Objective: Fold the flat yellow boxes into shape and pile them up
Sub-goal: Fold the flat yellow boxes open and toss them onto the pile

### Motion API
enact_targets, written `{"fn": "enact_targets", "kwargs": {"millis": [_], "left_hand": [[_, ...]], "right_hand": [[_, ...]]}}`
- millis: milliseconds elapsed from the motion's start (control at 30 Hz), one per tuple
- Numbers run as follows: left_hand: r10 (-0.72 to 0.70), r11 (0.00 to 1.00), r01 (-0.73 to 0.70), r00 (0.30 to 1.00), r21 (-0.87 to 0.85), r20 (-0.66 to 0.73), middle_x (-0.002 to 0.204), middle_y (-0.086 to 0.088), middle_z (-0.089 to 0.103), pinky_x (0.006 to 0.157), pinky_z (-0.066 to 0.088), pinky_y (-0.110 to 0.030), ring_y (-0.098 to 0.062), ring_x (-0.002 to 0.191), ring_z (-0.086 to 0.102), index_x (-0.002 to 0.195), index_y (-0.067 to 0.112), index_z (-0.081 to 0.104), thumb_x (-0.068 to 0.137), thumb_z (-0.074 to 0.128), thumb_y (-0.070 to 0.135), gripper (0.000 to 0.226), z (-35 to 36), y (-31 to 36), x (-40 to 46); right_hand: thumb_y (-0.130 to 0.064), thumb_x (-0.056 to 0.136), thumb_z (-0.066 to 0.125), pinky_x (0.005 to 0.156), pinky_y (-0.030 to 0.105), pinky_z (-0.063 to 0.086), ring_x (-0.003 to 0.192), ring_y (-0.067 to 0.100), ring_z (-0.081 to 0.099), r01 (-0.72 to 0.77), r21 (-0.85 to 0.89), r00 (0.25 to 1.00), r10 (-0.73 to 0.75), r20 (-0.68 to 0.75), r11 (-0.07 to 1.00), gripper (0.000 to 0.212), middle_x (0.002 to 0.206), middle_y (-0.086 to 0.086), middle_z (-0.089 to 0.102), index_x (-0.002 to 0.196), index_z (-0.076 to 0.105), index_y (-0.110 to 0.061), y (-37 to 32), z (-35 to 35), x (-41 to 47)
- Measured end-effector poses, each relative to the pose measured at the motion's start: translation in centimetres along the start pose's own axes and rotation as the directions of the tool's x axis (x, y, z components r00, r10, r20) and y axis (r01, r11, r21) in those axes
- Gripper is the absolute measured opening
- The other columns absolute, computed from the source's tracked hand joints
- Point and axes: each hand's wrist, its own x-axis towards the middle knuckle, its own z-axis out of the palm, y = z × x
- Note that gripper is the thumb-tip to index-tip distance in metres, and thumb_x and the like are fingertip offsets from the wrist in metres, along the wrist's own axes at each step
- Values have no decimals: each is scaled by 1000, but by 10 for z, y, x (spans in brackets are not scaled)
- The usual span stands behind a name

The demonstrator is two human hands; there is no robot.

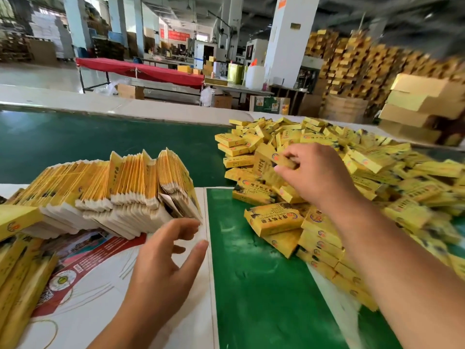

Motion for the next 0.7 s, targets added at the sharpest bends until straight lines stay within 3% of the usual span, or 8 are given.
{"fn": "enact_targets", "kwargs": {"millis": [67,133,233,367,567,633,700], "left_hand": [[23,999,-24,999,25,28,99,37,57,58,51,-15,9,93,57,93,49,57,78,56,52,16,0,3,-1],[35,999,-37,998,30,44,102,37,55,63,51,-12,8,94,56,89,46,59,81,62,44,8,0,1,0],[21,999,-22,999,35,47,97,35,58,65,53,-17,5,90,58,88,40,63,84,67,35,7,0,-6,3],[-16,1000,16,1000,23,20,84,29,62,63,54,-23,2,87,59,86,38,64,84,67,33,5,-1,-11,5],[-33,999,33,999,23,-13,79,21,64,62,51,-18,2,86,58,83,38,64,85,67,31,8,-2,-11,7],[-37,999,38,998,16,-48,78,18,65,61,50,-18,1,85,59,82,35,65,85,67,28,8,-4,-12,9],[-63,998,63,994,-6,-89,77,16,65,59,49,-16,0,82,60,82,34,65,85,66,28,7,-5,-14,11]], "right_hand": [[-27,88,69,72,33,52,89,31,66,-52,-269,994,75,77,962,22,97,9,74,107,72,-16,22,16,27],[-27,90,66,72,34,51,91,32,66,-54,-473,981,136,141,880,23,99,10,72,110,69,-16,42,33,40],[-23,91,64,71,34,52,92,30,66,-31,-599,966,177,186,800,19,100,7,70,109,68,-18,63,57,46],[-25,87,66,59,30,43,83,27,64,-9,-619,955,191,227,785,15,91,4,68,102,66,-21,75,74,45],[-33,87,63,59,29,42,82,26,60,6,-592,929,216,302,806,18,96,3,68,99,67,-21,65,71,44],[-36,89,60,62,28,42,88,26,61,39,-539,947,141,287,842,25,100,4,68,106,68,-20,46,65,45],[-39,90,59,71,30,48,94,25,62,96,-377,955,22,296,921,32,108,5,69,115,67,-21,20,64,44]]}}
